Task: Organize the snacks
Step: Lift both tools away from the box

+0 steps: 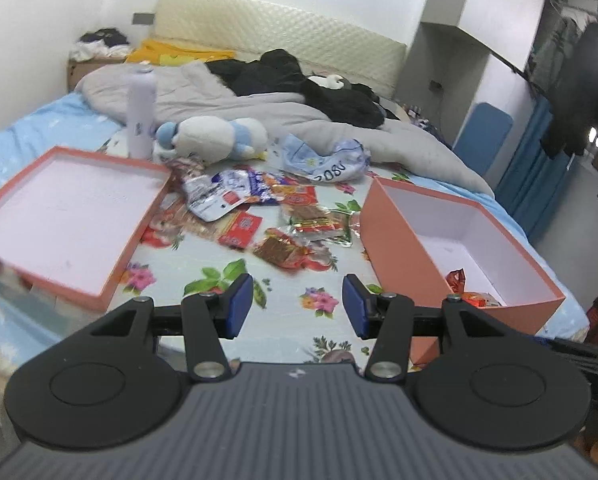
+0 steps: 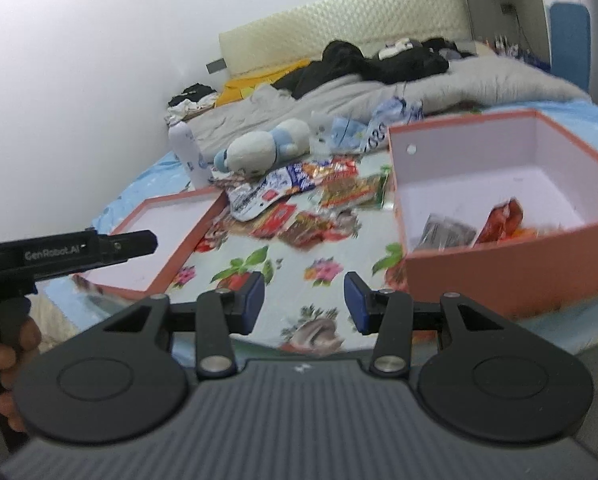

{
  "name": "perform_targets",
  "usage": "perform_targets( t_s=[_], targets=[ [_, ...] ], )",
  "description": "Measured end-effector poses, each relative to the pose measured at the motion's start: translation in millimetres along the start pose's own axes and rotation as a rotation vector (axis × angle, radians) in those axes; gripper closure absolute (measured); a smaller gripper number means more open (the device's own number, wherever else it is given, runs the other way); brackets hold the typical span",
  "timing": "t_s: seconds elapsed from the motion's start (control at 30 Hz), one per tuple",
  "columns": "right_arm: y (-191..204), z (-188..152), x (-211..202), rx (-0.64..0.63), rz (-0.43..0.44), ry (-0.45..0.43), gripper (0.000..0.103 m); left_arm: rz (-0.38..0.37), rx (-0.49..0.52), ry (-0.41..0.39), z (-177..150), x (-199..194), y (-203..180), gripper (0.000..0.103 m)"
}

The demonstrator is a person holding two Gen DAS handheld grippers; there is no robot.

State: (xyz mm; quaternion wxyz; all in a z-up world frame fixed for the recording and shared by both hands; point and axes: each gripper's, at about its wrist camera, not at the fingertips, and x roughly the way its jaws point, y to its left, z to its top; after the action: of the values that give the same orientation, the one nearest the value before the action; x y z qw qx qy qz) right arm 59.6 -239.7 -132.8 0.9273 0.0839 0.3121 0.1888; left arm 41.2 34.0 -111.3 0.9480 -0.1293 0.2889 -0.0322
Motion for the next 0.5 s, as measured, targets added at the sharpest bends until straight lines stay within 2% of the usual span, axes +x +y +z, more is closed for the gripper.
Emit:
perform_targets(
  t_s=[0.27,0.5],
  targets=[
    [19.2,1.6,12.1,-0.041,0.018,0.017,0.056,-0.014,-0.074,0.026,-16.5,0.0,30.6,0.048],
    [21.3,12.1,53.5,-0.079,0.070,0.062,0.056,0.026,-0.150,0.049,-9.8,31.6,53.2,0.048]
  ],
)
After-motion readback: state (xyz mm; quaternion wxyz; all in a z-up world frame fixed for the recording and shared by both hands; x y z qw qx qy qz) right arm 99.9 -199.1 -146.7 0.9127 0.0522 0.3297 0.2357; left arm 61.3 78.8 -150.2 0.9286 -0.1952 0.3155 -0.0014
